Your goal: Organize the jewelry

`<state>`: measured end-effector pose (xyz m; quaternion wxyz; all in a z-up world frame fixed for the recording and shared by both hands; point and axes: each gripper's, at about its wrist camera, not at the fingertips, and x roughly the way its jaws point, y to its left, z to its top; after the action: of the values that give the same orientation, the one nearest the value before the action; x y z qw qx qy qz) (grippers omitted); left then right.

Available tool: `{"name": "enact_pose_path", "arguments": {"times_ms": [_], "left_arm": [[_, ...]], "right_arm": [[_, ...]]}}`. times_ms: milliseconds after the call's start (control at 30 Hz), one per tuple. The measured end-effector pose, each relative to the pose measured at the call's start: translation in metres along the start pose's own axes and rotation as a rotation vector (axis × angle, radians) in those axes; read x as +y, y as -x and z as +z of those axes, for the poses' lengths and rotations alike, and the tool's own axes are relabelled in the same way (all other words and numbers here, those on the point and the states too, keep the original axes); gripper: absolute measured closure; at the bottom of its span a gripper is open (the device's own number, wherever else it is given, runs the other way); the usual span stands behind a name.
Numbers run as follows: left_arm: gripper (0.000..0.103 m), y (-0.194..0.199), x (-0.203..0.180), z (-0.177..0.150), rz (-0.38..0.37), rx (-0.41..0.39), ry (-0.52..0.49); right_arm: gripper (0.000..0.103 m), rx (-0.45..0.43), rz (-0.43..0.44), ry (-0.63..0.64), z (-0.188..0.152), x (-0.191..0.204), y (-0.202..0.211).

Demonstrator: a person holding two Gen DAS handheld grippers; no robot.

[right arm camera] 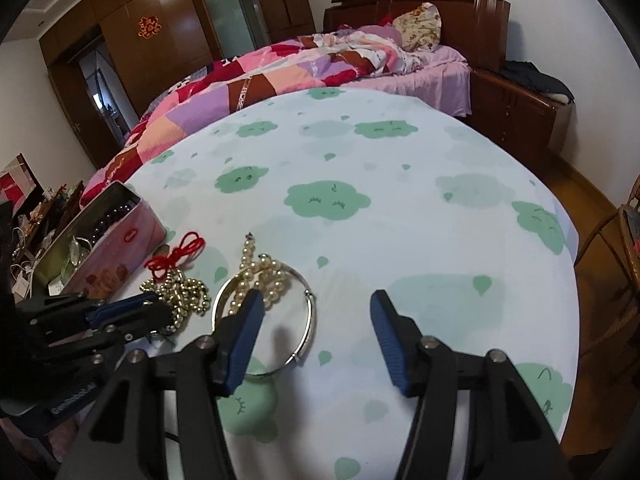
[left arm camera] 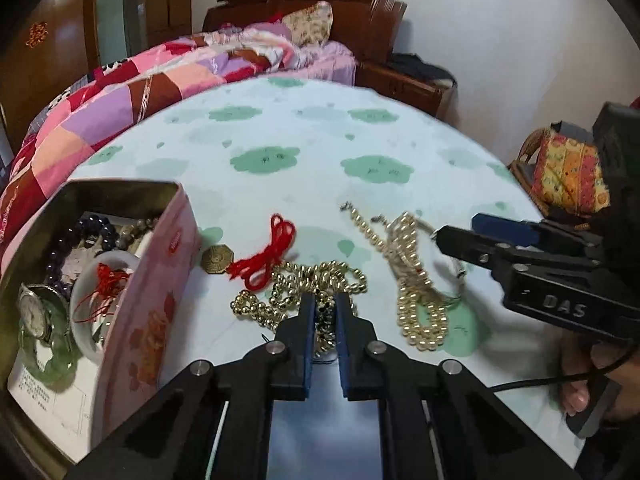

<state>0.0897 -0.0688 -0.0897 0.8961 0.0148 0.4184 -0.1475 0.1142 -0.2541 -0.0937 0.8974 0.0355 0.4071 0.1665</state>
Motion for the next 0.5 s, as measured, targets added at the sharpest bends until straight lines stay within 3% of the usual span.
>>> {"name": "enact_pose_path", "arguments": {"times_ms": [133,233,367,500], "left_arm": [[0.094,0.024,0.000,0.001,0.012,-0.078,0.009],[0.094,0.039,0.004,0.003,0.002,-0.119,0.033],[0.094,0.048,0.010,0.005,-0.015,-0.138,0.062],[0.094,0.046,0.010,0.005,-0.025,-0.134,0.067]], "right_arm": [[0.044,-0.020,0.036,0.044,-0.002,0.005,0.003],[0.038,-0.007,0.047,0.104,-0.002,0.015,0.001],[0.022,0.020,0.069,0.163,-0.003,0.023,-0.003],[0.022,0.082,0.082,0.185,-0.003,0.027,-0.014]]}}
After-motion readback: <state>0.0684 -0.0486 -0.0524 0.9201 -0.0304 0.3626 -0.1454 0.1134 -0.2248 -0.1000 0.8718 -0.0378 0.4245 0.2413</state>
